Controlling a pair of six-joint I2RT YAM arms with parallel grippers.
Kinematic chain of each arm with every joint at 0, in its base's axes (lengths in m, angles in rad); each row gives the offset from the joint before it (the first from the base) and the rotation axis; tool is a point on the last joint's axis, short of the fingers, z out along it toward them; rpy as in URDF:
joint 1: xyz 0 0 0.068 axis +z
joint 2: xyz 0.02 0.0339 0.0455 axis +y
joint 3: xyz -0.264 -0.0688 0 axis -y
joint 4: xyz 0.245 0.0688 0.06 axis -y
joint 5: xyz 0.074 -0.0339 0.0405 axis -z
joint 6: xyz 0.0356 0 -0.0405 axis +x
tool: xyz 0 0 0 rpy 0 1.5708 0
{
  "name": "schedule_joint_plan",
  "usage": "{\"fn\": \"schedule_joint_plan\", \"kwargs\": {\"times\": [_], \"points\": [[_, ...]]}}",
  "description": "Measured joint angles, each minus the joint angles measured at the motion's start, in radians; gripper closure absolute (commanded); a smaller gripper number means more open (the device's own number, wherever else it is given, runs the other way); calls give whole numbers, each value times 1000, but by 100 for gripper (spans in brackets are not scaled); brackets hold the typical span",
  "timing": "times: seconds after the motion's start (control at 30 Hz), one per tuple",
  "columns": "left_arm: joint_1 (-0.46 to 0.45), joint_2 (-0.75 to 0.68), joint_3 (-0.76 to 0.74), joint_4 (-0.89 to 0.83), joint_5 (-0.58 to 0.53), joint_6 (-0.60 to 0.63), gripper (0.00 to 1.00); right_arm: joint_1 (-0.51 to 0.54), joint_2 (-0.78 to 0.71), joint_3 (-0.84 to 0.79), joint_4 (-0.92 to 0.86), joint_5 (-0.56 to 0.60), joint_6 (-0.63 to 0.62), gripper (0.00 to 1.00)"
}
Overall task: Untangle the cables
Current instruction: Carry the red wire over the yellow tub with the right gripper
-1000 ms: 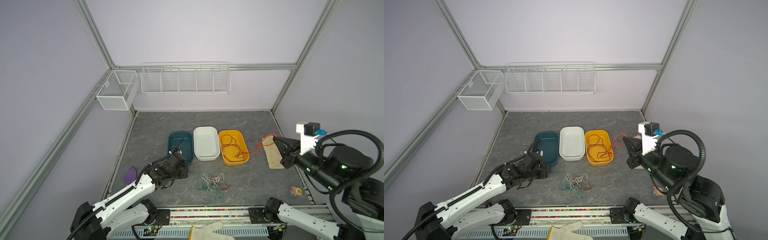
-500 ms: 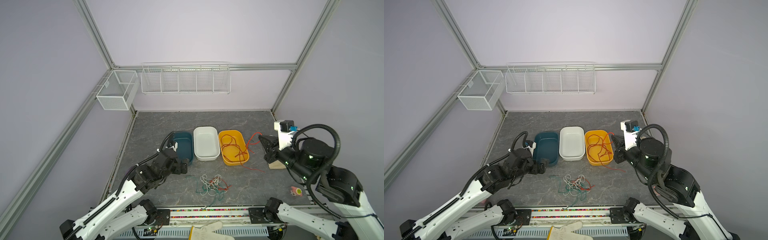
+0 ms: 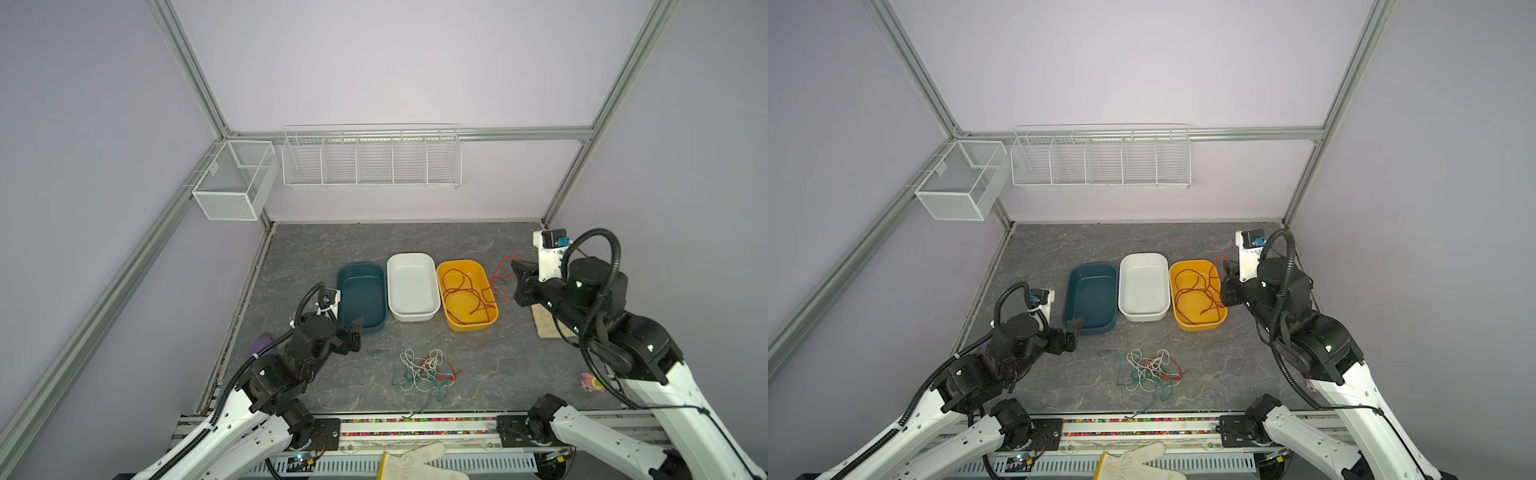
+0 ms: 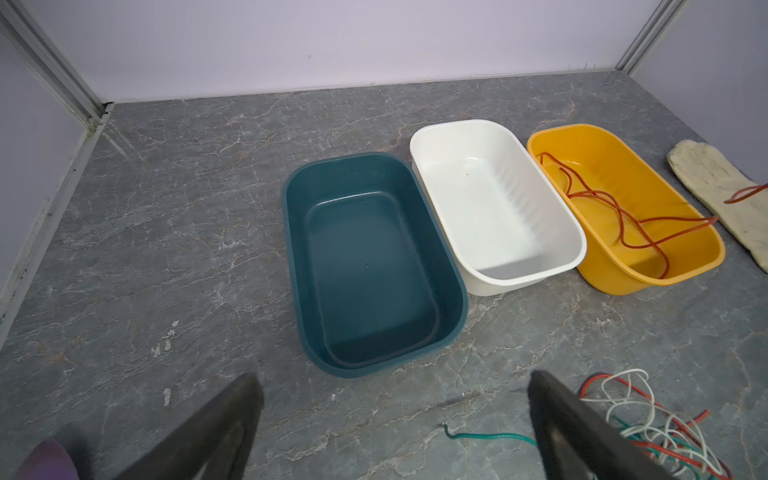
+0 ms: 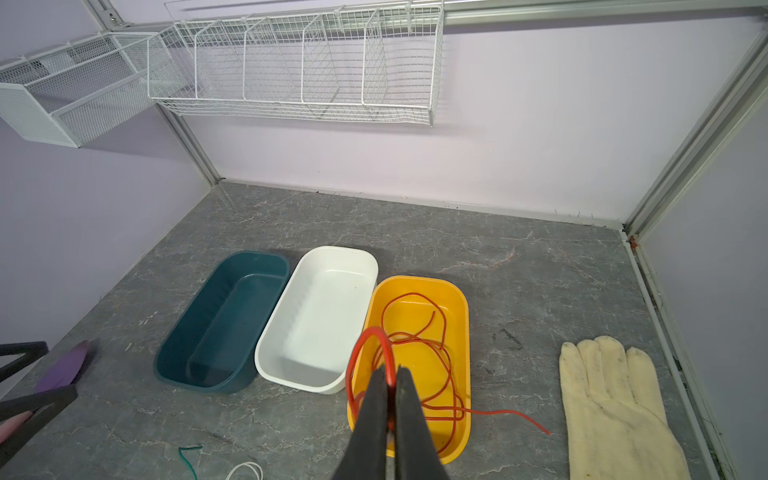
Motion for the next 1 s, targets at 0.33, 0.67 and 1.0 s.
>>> {"fn": "schedule_joint_plan", "kwargs": {"times": [0.33,0.67,1.0], "points": [[0,19,0,6,-5,4,1,-28,58,72,44,-54,55,94],[0,19,0,13,-5,9,1,-28,132,97,109,-76,74,94],[0,19,0,21,-6,11,1,-36,207,90,156,-87,75,94]]}}
